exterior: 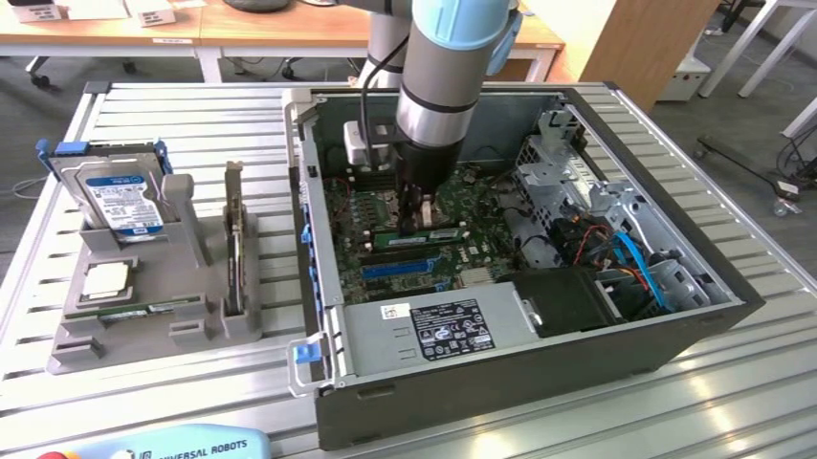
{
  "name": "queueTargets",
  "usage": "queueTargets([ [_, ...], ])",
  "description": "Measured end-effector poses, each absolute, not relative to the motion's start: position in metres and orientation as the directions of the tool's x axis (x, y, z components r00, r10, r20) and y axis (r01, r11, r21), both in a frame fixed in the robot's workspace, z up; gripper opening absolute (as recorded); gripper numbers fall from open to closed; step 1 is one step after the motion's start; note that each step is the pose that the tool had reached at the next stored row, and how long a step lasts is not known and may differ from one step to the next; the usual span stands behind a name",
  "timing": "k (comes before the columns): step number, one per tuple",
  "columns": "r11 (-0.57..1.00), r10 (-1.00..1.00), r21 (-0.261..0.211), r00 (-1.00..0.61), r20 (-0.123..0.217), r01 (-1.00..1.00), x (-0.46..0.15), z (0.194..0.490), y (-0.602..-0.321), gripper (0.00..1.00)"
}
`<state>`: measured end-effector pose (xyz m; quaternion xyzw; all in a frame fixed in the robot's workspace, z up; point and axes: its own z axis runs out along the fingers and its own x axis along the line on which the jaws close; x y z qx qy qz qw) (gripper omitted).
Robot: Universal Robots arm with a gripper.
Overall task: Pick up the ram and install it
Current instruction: 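Press down the ram until it locks into place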
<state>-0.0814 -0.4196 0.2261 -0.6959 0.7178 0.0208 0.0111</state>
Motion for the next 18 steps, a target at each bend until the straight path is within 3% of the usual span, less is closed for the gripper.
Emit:
queueTargets([
  [18,0.031,-0.999,0.015,-0.031,-0.045,-0.999,-0.0815,0.2239,-0.4196,0.1],
])
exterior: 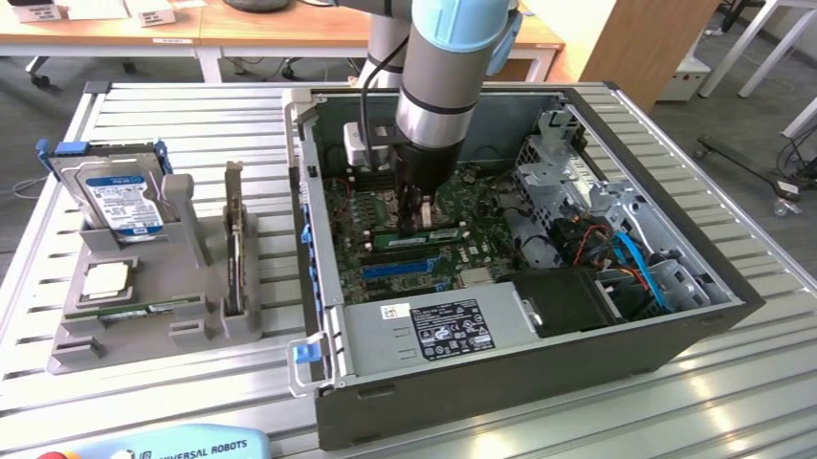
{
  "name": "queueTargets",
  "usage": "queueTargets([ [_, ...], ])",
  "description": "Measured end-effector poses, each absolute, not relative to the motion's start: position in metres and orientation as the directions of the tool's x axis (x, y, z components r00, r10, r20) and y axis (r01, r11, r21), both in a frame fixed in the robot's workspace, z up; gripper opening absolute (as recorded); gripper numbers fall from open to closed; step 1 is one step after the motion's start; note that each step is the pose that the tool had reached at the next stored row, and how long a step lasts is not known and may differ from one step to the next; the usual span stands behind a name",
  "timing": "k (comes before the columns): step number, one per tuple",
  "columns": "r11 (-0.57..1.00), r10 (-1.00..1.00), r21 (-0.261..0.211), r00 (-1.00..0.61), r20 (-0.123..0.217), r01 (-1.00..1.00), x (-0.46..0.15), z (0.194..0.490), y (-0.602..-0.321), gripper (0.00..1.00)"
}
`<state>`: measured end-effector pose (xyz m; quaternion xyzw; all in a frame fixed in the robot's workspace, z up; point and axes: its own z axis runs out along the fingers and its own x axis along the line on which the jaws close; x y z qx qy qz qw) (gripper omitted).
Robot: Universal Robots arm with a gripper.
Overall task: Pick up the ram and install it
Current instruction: 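Press down the ram until it locks into place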
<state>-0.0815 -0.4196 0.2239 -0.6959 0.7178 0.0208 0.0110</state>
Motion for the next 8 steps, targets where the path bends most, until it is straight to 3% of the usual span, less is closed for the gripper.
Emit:
queueTargets([
  [8,0.031,-0.999,0.015,-0.031,-0.045,-0.999,-0.0814,0.2232,-0.4196,0.1],
])
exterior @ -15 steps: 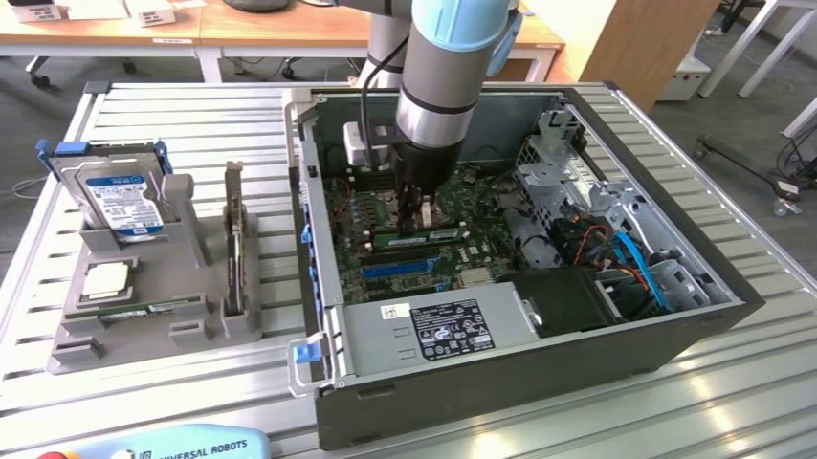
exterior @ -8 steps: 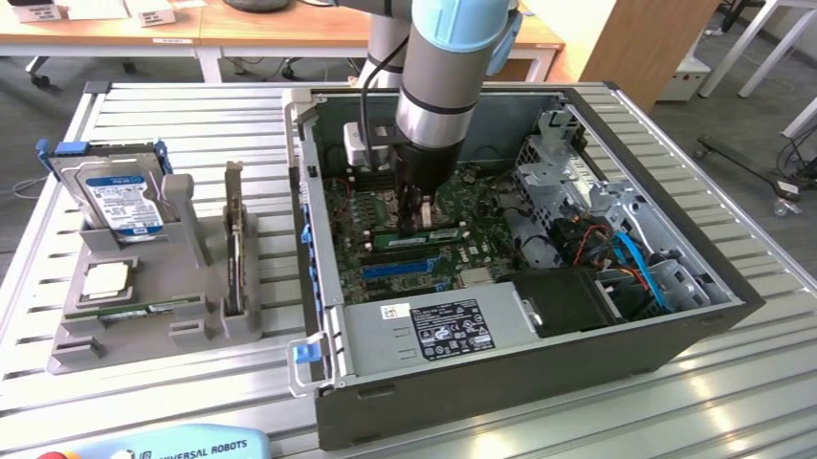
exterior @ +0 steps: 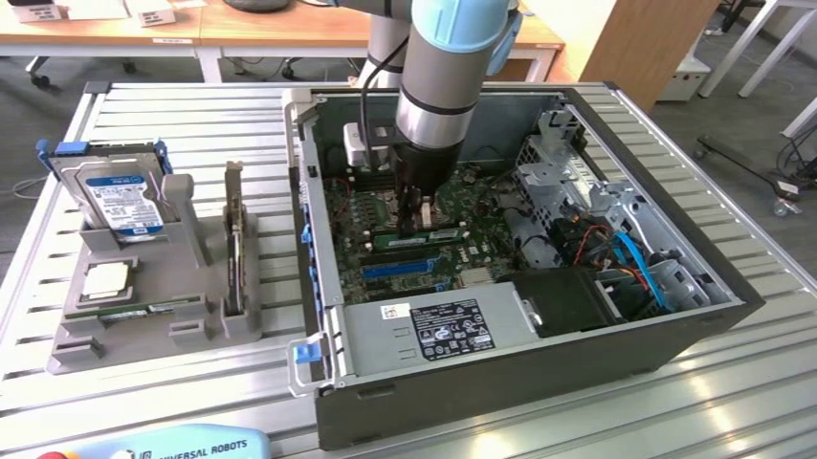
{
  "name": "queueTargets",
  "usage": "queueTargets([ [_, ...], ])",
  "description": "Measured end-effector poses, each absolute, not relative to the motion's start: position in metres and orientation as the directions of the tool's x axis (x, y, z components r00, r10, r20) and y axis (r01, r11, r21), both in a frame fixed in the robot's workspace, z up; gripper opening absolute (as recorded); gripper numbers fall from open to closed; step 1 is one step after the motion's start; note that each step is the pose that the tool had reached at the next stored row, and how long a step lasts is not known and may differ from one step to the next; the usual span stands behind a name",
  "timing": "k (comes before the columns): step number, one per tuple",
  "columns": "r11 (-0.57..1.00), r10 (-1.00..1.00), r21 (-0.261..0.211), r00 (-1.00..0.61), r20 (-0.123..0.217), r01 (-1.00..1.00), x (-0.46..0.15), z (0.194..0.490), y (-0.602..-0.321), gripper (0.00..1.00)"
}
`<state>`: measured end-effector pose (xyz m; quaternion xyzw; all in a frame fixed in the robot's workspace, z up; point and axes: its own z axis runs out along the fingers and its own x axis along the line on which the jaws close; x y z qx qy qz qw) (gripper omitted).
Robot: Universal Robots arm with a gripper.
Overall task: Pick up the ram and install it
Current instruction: 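Press down the ram until it locks into place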
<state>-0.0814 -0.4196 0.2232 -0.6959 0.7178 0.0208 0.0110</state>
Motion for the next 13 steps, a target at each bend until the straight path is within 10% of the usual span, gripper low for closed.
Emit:
queueTargets([
  [13,0.031,-0.999,0.015,-0.031,-0.045,-0.999,-0.0815,0.2226,-0.4196,0.1],
])
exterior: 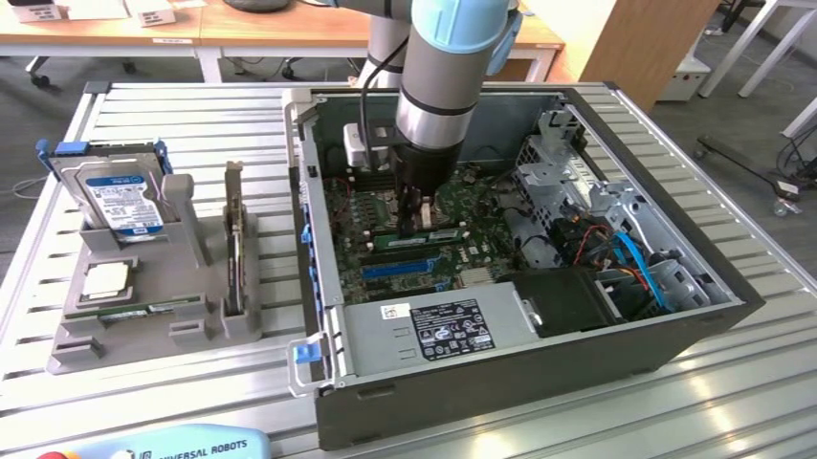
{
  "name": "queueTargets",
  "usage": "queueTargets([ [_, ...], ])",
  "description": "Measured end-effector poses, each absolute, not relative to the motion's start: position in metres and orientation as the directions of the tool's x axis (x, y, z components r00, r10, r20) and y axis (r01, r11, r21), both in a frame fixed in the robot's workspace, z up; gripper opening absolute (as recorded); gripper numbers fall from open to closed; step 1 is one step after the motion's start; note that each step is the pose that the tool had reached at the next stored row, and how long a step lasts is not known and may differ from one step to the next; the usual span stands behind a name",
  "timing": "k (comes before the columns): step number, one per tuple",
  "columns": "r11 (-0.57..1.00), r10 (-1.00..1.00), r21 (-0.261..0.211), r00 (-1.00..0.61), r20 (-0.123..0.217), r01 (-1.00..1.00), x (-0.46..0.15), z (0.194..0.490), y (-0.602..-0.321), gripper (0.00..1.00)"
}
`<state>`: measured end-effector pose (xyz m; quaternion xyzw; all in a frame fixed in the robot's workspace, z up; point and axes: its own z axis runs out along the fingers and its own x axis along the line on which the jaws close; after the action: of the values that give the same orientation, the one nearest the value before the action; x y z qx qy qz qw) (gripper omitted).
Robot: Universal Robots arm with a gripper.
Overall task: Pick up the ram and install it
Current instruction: 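Press down the ram until it locks into place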
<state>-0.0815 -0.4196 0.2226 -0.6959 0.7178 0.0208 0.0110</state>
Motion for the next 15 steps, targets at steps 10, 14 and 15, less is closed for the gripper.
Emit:
queueTargets([
  [10,0.031,-0.999,0.015,-0.031,-0.045,-0.999,-0.0815,0.2222,-0.4196,0.1],
  [14,0.031,-0.999,0.015,-0.031,-0.045,-0.999,-0.0815,0.2221,-0.4196,0.1],
  [15,0.031,-0.999,0.015,-0.031,-0.045,-0.999,-0.0815,0.222,-0.4196,0.1],
])
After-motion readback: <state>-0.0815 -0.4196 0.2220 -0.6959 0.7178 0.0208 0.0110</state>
